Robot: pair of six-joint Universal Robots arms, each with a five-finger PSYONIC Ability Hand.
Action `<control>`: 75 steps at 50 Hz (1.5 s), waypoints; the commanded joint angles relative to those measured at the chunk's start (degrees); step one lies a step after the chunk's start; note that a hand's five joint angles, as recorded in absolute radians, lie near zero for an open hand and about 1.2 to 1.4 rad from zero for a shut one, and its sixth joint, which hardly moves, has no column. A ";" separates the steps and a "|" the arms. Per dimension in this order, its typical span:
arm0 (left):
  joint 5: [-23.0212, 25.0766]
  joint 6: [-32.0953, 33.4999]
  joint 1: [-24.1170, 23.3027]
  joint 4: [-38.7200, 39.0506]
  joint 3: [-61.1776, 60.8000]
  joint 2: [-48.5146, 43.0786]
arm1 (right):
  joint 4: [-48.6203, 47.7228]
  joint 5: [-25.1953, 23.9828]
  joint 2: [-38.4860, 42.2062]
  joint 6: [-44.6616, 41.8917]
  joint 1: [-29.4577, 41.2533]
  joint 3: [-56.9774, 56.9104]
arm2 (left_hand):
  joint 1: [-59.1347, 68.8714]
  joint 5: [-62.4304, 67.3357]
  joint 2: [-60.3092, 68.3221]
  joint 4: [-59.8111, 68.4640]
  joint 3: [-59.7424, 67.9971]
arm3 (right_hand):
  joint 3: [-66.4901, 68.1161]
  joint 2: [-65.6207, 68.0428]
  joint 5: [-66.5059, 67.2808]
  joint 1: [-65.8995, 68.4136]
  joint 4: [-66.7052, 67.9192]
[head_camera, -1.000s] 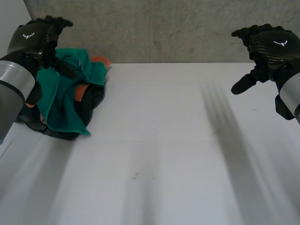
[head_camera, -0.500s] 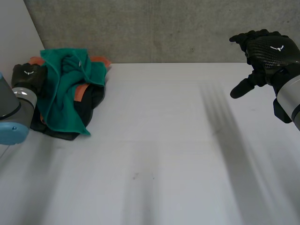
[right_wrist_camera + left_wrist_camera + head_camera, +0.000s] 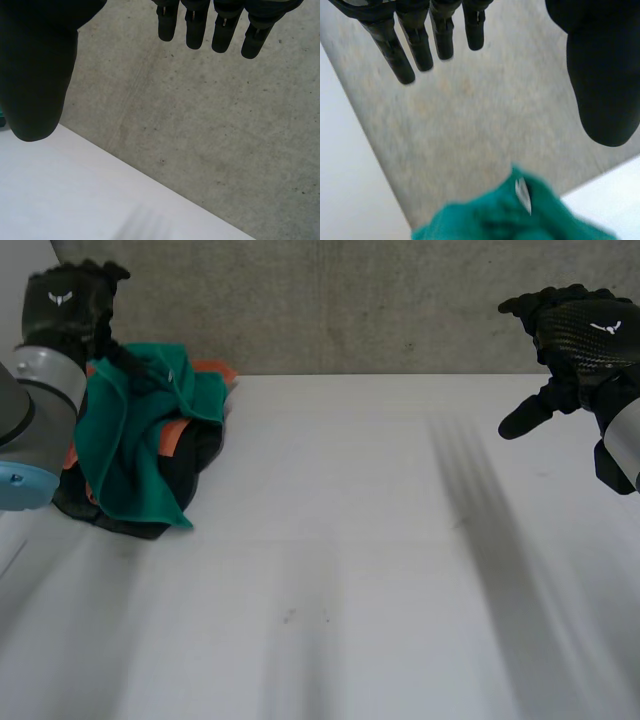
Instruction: Fold the laundry.
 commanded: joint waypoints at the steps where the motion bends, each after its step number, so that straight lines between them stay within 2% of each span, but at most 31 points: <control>1: 0.06 3.13 5.89 -2.60 1.82 -7.40 | -0.06 -0.26 -0.29 0.00 -0.27 0.01 | -0.60 -3.79 -4.55 -4.45 -4.96 | -2.07 -2.10 -2.70 -3.31 -2.25; 5: 0.33 4.53 7.56 -2.34 3.49 -12.58 | -0.06 -0.17 -0.20 0.00 -0.18 0.27 | 0.08 -3.11 -3.88 -3.77 -4.28 | -2.07 -2.10 -2.70 -3.31 -2.25; 13: 0.59 6.29 7.74 -2.78 9.21 -22.16 | -0.15 -0.08 0.24 0.00 -0.01 0.53 | 6.62 3.43 2.66 2.77 2.26 | -2.07 -2.10 -2.70 -3.31 -2.25; 16: 2.61 6.21 7.65 -2.60 9.38 -22.96 | -0.15 0.01 0.42 -0.53 -0.10 0.62 | 29.08 25.89 25.13 25.23 24.72 | -2.07 -2.10 -2.70 -3.31 -2.25; 17: 3.83 6.12 7.74 -2.51 9.38 -22.70 | -0.15 0.01 0.42 -0.70 -0.18 0.62 | 56.82 53.63 52.86 52.97 52.46 | -2.07 -2.10 -2.70 -3.31 -2.25; 18: 4.37 5.86 7.65 -2.51 9.38 -22.61 | -0.15 0.01 0.42 -0.79 -0.18 0.71 | 66.57 63.38 62.61 62.72 62.21 | -2.07 -2.10 -2.70 -3.31 -2.25; 22: 4.46 5.33 6.60 -2.34 8.94 -19.55 | -0.15 0.10 0.42 -1.23 -0.27 0.71 | 66.66 63.48 62.71 62.82 62.31 | -2.07 -2.10 -2.70 -3.31 -2.25; 28: 4.46 2.35 2.65 0.29 5.79 -7.42 | -0.15 0.10 0.33 -1.23 -0.36 0.53 | 66.66 63.48 62.71 62.82 62.31 | -2.07 -2.10 -2.70 -3.31 -2.25; 36: 5.07 -7.67 -6.49 2.76 2.88 4.10 | -0.15 0.09 -0.20 -1.23 -0.45 0.01 | 66.66 63.48 62.71 62.82 62.31 | -2.07 -2.10 -2.70 -3.31 -2.25; 37: 5.42 -9.07 -8.94 2.76 1.92 4.98 | -0.15 0.10 -0.29 -1.23 -0.45 -0.08 | 66.66 63.48 62.71 62.82 62.31 | -2.07 -2.10 -2.70 -3.31 -2.25; 42: 9.46 -10.93 -18.09 2.76 -0.02 3.85 | -0.23 0.10 -0.37 -1.23 -0.88 -0.70 | 66.66 63.48 62.71 62.82 62.31 | -2.07 -2.10 -2.70 -3.31 -2.25; 45: 11.83 -10.50 -23.61 2.33 -1.25 0.00 | -0.15 0.10 -0.46 -1.14 -2.20 -1.05 | 66.66 63.48 62.71 62.82 62.31 | -2.07 -2.10 -2.70 -3.31 -2.25; 49: 12.19 -10.23 -27.76 0.57 -1.69 -6.24 | -0.15 -0.52 -0.46 -1.06 -4.05 -1.31 | 66.66 63.48 62.71 62.82 62.31 | -2.07 -2.10 -2.70 -3.31 -2.25; 55: 11.84 -8.30 -28.48 -5.32 -0.37 -13.29 | 0.38 -0.96 0.85 -1.76 -5.46 -2.28 | 66.66 63.48 62.71 62.82 62.31 | -2.07 -2.10 -2.70 -3.31 -2.25; 58: 11.67 -4.44 -28.65 -8.40 -0.46 -12.95 | 0.47 -1.22 3.39 -3.95 -5.54 -2.45 | 41.39 38.20 37.43 37.54 37.03 | -2.07 -2.10 -2.70 -3.31 -2.25; 59: 11.58 -2.86 -28.56 -9.88 -0.63 -11.64 | 0.47 -1.48 4.54 -4.83 -5.54 -2.54 | 24.30 21.11 20.35 20.45 19.94 | -2.07 -2.10 -2.70 -3.31 -2.25; 60: 11.58 -2.59 -28.39 -10.50 -0.64 -10.32 | 0.56 -1.75 5.59 -5.79 -5.20 -2.72 | 19.97 16.78 16.01 16.12 15.61 | -2.07 -2.10 -2.70 -3.31 -2.25; 66: 10.09 -2.06 -26.90 -12.62 -4.41 -0.39 | 2.05 -5.52 11.84 -14.67 -4.93 -3.95 | 10.85 7.66 6.89 7.00 6.49 | -2.07 -2.10 -2.70 -3.31 -2.25; 71: 3.78 -2.32 -26.10 -12.62 -11.07 6.20 | 6.35 -9.65 16.67 -22.05 -4.84 -4.12 | 10.17 6.98 6.21 6.32 5.81 | -2.07 -2.10 -2.70 -3.31 -2.25; 75: -0.54 -3.28 -26.10 -12.71 -16.00 7.80 | 10.04 -12.03 20.45 -28.46 -4.84 -4.92 | 9.17 5.98 5.21 5.32 4.81 | -2.07 -2.10 -2.70 -3.31 -2.25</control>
